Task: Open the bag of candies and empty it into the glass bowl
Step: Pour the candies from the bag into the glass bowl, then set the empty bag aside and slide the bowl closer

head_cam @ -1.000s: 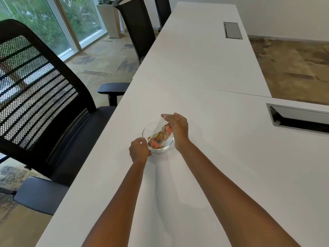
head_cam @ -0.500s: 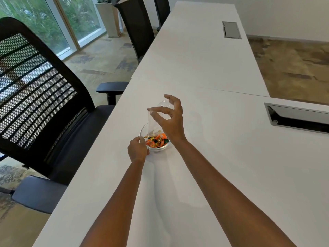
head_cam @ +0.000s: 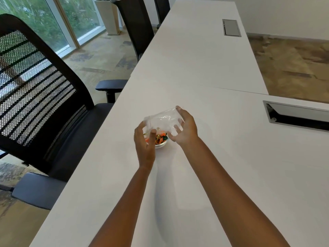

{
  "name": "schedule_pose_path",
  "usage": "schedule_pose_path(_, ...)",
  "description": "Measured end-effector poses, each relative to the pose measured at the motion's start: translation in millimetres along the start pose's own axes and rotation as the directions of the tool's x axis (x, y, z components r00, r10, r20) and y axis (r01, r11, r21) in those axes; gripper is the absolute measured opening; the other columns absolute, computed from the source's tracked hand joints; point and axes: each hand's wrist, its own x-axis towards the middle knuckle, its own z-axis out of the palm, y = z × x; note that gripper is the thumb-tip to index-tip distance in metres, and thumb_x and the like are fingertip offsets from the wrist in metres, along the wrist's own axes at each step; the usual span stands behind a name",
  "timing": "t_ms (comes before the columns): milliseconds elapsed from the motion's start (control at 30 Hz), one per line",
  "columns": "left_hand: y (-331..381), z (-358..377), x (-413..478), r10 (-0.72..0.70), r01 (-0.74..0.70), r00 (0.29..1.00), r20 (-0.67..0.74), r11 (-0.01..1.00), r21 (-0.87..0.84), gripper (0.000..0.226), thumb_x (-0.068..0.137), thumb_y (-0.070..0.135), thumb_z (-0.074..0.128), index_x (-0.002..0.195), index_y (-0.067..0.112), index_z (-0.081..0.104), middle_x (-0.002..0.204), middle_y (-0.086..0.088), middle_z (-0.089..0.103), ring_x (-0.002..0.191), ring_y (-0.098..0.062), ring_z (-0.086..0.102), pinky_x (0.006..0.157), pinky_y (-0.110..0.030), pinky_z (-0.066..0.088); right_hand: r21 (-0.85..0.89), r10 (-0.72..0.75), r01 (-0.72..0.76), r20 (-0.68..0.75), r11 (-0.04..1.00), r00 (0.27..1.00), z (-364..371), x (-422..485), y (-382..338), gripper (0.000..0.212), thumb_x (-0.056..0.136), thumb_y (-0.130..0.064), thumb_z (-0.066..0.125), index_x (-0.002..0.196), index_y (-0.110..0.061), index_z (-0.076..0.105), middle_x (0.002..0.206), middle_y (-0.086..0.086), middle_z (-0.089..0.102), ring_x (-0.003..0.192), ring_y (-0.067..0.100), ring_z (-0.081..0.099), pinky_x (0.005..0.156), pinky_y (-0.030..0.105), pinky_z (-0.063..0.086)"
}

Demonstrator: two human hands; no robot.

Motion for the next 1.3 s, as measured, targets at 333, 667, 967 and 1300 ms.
schedule_pose_path(333, 9.1, -2.1, -1.3, -0.152, 0.139, 0.985, -0.077, 0.978, -0.157, 0.022, 0.094, 0.021, 0.045, 0.073, 0.024, 0.052, 0.057, 0.008, 0.050, 0.050, -0.004, 0.045, 0.052, -0.026, 0.036, -0.074, -0.052, 0.058, 0.086, 0.996, 0.995, -40.6, -4.6, 19.8, 0.012, 0.086, -0.019, 0.062, 0.094, -0.010, 0.064, 0.095, 0.003, 0.057, 0.088, 0.014, 0.059, 0.076, 0.023, 0.050)
schedule_pose_path(667, -3.9, -15.8, -4.2, -0.184, 0.177, 0.976, -0.119, 0.982, -0.062, 0.025, 0.094, 0.022, 0.047, 0.073, 0.008, 0.048, 0.058, 0.002, 0.040, 0.056, -0.012, 0.037, 0.056, -0.026, 0.034, -0.158, -0.143, 0.154, 0.074, 0.975, 0.987, -55.6, -15.2, 42.1, 0.012, 0.090, -0.003, 0.053, 0.092, 0.004, 0.063, 0.076, 0.006, 0.059, 0.067, 0.014, 0.055, 0.068, 0.019, 0.056)
schedule_pose_path(967, -6.1, -19.2, -8.5, -0.179, 0.181, 0.973, -0.147, 0.983, 0.002, 0.022, 0.093, 0.021, 0.048, 0.078, 0.007, 0.056, 0.060, 0.002, 0.046, 0.062, -0.018, 0.041, 0.061, -0.027, 0.038, -0.271, -0.150, 0.162, 0.067, 0.949, 0.987, -63.9, -17.4, 48.6, 0.029, 0.083, 0.013, 0.056, 0.112, 0.009, 0.056, 0.073, 0.010, 0.059, 0.065, 0.016, 0.057, 0.055, 0.010, 0.055)
schedule_pose_path(1300, -10.3, -29.3, -5.9, -0.107, 0.125, 0.988, -0.108, 0.977, 0.175, 0.022, 0.091, 0.016, 0.051, 0.080, 0.000, 0.062, 0.058, 0.001, 0.046, 0.052, -0.010, 0.039, 0.047, -0.007, 0.033, -0.469, -0.038, 0.053, 0.041, 0.882, 0.998, -81.1, -11.0, 62.2, 0.037, 0.091, -0.027, 0.054, 0.121, -0.005, 0.053, 0.101, 0.010, 0.060, 0.092, 0.023, 0.058, 0.089, 0.034, 0.048)
